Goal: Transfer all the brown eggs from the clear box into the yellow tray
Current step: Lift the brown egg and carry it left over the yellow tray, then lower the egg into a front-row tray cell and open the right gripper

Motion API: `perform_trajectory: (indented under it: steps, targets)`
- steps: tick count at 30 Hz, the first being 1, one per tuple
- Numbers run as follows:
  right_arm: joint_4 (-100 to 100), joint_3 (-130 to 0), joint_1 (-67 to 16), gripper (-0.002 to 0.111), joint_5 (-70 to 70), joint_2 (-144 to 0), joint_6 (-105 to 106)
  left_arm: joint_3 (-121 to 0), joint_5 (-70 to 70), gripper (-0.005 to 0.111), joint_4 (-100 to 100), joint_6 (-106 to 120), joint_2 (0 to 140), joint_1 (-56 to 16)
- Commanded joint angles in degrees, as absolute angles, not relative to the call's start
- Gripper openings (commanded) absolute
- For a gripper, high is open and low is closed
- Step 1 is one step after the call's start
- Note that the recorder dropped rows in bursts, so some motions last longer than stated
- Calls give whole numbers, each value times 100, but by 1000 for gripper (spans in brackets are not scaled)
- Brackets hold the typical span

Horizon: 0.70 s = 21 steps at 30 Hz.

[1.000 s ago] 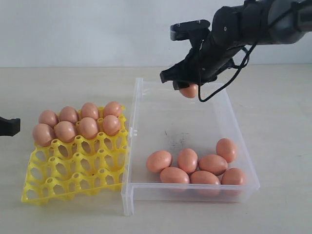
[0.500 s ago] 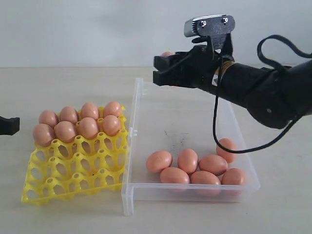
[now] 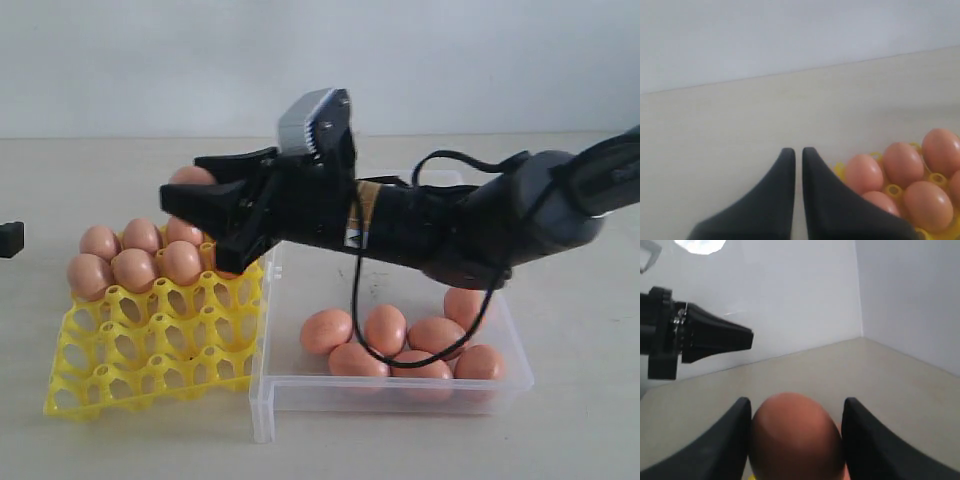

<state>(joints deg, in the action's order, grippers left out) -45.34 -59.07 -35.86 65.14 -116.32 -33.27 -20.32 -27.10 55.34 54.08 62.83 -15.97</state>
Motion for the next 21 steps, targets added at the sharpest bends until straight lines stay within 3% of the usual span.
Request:
perform_trajectory:
  steps: [1,11,21]
  targets:
    - [-4907,-6723,-4107,0,5846,-12110,-3487,-1858,-3471,4,5893,5406,6238,-1586]
    - [-5469,-8202,-4409,0,5382,-13021,-4766,-1742,-3806,4,6109,5353,6238,-1586]
    - [-5607,-8784,-4584,0,5120,-13645,-5127,-1742,-3794,4,6071,5353,6238,-1586]
